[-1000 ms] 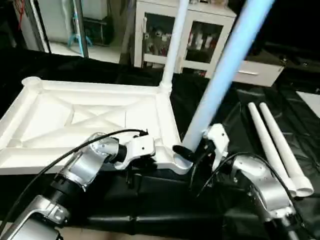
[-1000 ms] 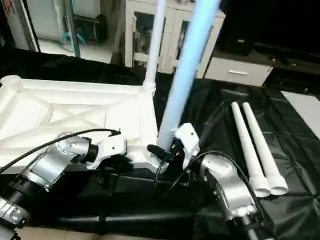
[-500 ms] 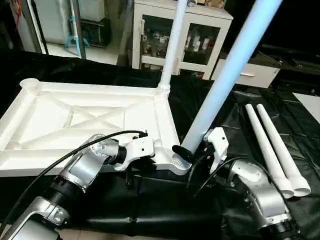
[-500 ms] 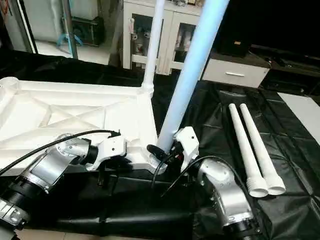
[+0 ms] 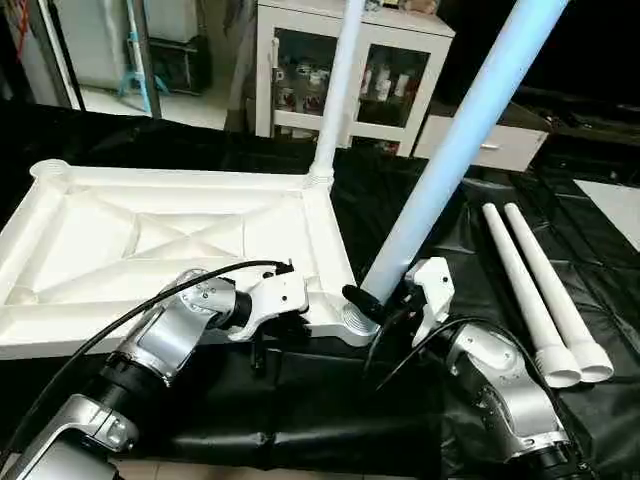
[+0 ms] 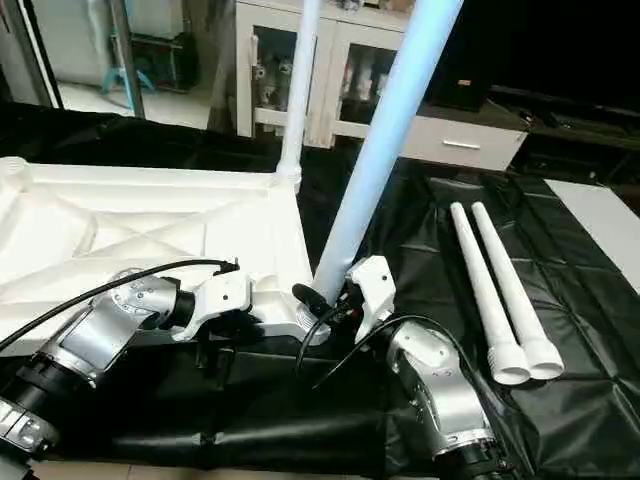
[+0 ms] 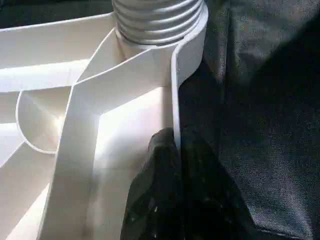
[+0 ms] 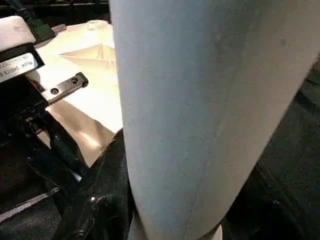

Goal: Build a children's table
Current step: Insert table leg to table base

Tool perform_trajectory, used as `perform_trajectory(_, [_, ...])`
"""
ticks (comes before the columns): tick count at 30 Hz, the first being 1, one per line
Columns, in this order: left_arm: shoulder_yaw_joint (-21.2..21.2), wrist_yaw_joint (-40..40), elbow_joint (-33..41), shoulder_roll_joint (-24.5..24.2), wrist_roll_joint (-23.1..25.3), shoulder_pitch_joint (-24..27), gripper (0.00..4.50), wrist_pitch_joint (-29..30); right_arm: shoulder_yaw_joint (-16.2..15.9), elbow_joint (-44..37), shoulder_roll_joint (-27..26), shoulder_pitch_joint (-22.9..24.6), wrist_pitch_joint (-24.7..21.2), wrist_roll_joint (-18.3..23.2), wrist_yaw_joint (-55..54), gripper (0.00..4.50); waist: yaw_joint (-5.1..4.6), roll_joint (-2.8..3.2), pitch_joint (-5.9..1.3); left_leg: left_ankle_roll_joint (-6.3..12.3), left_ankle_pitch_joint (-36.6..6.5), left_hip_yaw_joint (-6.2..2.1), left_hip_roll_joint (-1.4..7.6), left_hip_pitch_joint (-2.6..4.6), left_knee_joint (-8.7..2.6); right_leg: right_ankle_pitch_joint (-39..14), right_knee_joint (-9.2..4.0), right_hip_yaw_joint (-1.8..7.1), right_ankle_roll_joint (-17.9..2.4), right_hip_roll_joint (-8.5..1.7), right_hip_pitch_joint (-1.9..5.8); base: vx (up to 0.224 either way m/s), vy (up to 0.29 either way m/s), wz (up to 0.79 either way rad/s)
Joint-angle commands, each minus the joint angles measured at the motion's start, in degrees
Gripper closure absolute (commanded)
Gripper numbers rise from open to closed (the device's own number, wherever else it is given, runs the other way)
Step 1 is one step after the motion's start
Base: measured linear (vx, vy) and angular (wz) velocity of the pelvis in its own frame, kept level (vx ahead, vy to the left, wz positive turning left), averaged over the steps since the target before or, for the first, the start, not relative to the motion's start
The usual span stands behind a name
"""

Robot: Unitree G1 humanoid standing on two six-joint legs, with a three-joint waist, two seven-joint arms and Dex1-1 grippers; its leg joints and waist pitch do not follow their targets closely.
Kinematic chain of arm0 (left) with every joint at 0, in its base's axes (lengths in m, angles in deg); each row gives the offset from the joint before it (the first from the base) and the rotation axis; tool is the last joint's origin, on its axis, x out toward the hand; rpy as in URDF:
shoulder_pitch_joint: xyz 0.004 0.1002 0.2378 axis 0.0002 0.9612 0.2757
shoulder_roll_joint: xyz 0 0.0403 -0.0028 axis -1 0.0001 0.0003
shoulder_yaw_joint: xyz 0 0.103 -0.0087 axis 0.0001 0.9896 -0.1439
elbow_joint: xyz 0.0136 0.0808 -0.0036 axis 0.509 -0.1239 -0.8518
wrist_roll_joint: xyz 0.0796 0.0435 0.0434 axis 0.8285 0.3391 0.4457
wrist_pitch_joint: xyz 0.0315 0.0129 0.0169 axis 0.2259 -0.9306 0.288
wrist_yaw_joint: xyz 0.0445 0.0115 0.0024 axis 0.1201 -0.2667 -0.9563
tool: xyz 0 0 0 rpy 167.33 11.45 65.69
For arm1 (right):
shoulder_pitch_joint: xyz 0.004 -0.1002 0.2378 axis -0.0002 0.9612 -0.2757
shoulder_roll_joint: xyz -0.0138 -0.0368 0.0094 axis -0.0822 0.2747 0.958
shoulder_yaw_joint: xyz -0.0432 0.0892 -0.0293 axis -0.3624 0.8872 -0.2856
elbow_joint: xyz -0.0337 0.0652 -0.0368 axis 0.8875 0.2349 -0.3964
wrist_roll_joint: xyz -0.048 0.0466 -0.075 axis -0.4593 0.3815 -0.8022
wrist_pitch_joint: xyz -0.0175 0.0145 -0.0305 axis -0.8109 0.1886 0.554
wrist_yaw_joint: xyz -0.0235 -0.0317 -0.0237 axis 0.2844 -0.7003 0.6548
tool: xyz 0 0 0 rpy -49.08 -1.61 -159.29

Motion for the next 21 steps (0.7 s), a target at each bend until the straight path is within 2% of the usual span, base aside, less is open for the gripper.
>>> perform_trajectory(1, [-0.86,2.5,-0.8,1.6,0.06,-0.35,4.5,1.63,0.86,8.97,1.44,1.58,-3.45,-5.86,-6.69,2.65,-0.66,1.72,-0.46,-1.94,-36.76,-2.17,2.26,0.78,-5.11,-36.54,-5.87,1.82,-2.47,-4.76,-1.17,0.0,0.0,0.0])
perform_trajectory(3, [-2.21,6.16,-1.5,3.6,0.11,-1.45,4.5,4.16,1.6,11.42,0.84,-0.29,-3.63,-8.04,-12.31,2.65,-0.84,1.68,-0.38,-1.99,-37.05,-2.28,2.1,0.82,-5.04,-37.53,-6.0,1.53,-2.19,-4.73,-1.2,0.0,0.0,0.0])
perform_trajectory(4, [-2.92,8.19,-1.93,4.75,0.18,-2.23,4.5,5.42,2.72,12.83,0.11,-1.48,-4.08,-8.37,-15.65,2.65,-1.48,1.56,-0.3,-1.84,-37.1,-2.44,1.94,0.82,-4.93,-39.61,-6.42,0.97,-1.44,-4.83,-1.06,0.0,0.0,0.0])
perform_trajectory(5, [-3.96,11.61,-2.56,6.57,0.51,-3.5,4.5,7.46,4.6,14.85,-1.12,-3.29,-5.1,-8.23,-20.43,2.65,-1.62,1.78,-0.39,-1.95,-37.12,-2.54,1.93,0.91,-4.86,-39.44,-6.4,0.72,-1.45,-4.91,-0.94,0.0,0.0,0.0])
perform_trajectory(6, [-5.8,17.31,-3.35,10.07,0.79,-5.78,4.5,11.4,6.97,18.18,-3.02,-6.37,-6.34,-7.34,-25.95,2.65,-1.96,2.24,-0.36,-1.93,-37.65,-2.78,2.03,0.84,-4.99,-38.33,-6.55,0.1,-1.52,-4.94,-0.55,0.0,0.0,0.0])
perform_trajectory(7, [-5.87,17.54,-3.38,10.23,0.8,-5.88,4.5,11.57,7.05,18.32,-3.09,-6.5,-6.38,-7.3,-26.13,2.65,-2.4,2.61,-0.32,-2.04,-39.2,-3.2,2.31,0.39,-5.37,-35.58,-6.47,-1.11,-1.59,-4.91,0.33,0.0,0.0,0.0])
perform_trajectory(8, [-6.74,20.21,-3.72,12.23,0.77,-7.08,4.5,13.52,7.65,19.97,-3.98,-8.09,-6.66,-7.13,-28.5,2.65,-2.41,2.54,-0.73,-2.14,-38.67,-3.47,2.54,-0.05,-5.64,-32.83,-5.9,-1.03,-1.84,-5.1,1.29,0.0,0.0,0.0])
perform_trajectory(9, [-7.3,21.95,-4.01,13.55,0.75,-7.9,4.5,14.73,8.03,21.09,-4.56,-9.17,-6.82,-7.06,-30.09,2.65,-2.12,2.57,-1.18,-2.14,-35.18,-3.21,2.57,-0.47,-5.44,-27.25,-5.35,-0.26,-3.6,-5.74,1.43,0.0,0.0,0.0])
perform_trajectory(10, [-7.42,22.51,-4.13,13.99,0.76,-8.15,4.5,15.05,8.16,21.51,-4.77,-9.55,-6.87,-6.96,-30.55,2.65,-1.79,2.2,-0.94,-1.13,-31.17,-2.49,2.12,-0.65,-5.09,-26.23,-5.6,0.16,-4.7,-5.96,0.79,0.0,0.0,0.0])
perform_trajectory(12, [-8.55,29.15,-6.09,19.42,1.17,-11.43,4.5,17.61,10.29,27.11,-7.67,-14.61,-7.1,-4.77,-35.94,2.65,-1.97,1.96,-0.5,-0.29,-28.36,-1.85,1.78,-0.6,-4.66,-29.0,-5.76,0.35,-5.47,-6.07,0.03,0.0,0.0,0.0])
perform_trajectory(13, [-8.76,30.91,-6.75,20.77,1.3,-12.23,4.5,17.63,11.08,28.61,-8.53,-15.91,-7.22,-3.82,-37.16,2.65,-1.99,1.8,-0.95,-0.25,-26.36,-2.0,1.6,-1.11,-4.46,-29.08,-5.37,0.23,-4.9,-6.0,0.59,0.0,0.0,0.0])
perform_trajectory(14, [-9.04,32.23,-7.49,21.78,1.23,-12.89,4.5,17.32,11.7,29.75,-9.04,-16.86,-7.37,-3.25,-38.23,2.65,-1.39,1.7,-1.53,0.2,-21.44,-1.71,1.99,-1.51,-4.45,-22.9,-4.73,0.78,-5.8,-6.21,0.85,0.0,0.0,0.0])
perform_trajectory(15, [-9.14,35.67,-8.85,24.22,1.85,-14.4,4.5,16.64,12.72,32.82,-10.12,-19.31,-6.93,-2.62,-41.28,2.65,-1.14,1.82,-1.59,0.43,-19.04,-1.49,2.11,-1.52,-4.36,-18.8,-4.25,0.98,-6.84,-6.06,0.7,0.0,0.0,0.0])
perform_trajectory(16, [-9.16,36.96,-9.37,25.12,2.09,-14.98,4.5,16.39,13.09,33.99,-10.5,-20.24,-6.74,-2.41,-42.43,2.65,-1.19,1.68,-1.28,0.89,-16.97,-0.94,1.97,-1.66,-4.27,-14.47,-3.78,1.19,-8.64,-5.63,0.3,0.0,0.0,0.0])
perform_trajectory(17, [-9.11,37.92,-9.69,26.08,2.26,-15.48,4.5,16.41,13.62,35.24,-10.87,-21.24,-6.24,-2.31,-44.35,2.65,-1.05,1.61,-1.5,0.9,-17.07,-0.92,2.01,-1.47,-4.26,-14.92,-3.5,1.14,-8.82,-5.42,0.4,0.0,0.0,0.0])
perform_trajectory(19, [-9.04,38.93,-9.84,26.93,2.33,-15.85,4.5,16.92,14.54,37.06,-11.33,-22.6,-5.63,-2.28,-46.43,2.65,-0.7,1.38,-1.88,1.33,-15.99,-0.37,1.81,-1.58,-3.74,-14.36,-3.21,1.51,-9.09,-5.36,0.17,0.03,-0.015,0.03])
perform_trajectory(20, [-8.82,39.18,-9.41,27.13,2.34,-15.65,4.5,17.54,14.62,38.29,-11.49,-23.74,-5.07,-2.78,-47.42,2.65,-0.4,1.17,-2.18,2.3,-12.12,0.0,1.65,-1.94,-3.34,-9.08,-2.34,1.72,-9.98,-5.22,0.26,0.06,-0.029,0.06])
perform_trajectory(21, [-8.82,39.18,-9.41,27.13,2.34,-15.65,4.5,17.54,14.62,38.29,-11.49,-23.74,-5.07,-2.78,-47.42,2.65,-0.36,1.21,-2.27,2.7,-10.74,0.02,1.61,-2.17,-3.26,-7.46,-2.05,1.71,-10.29,-5.26,0.51,0.066,-0.037,0.03])
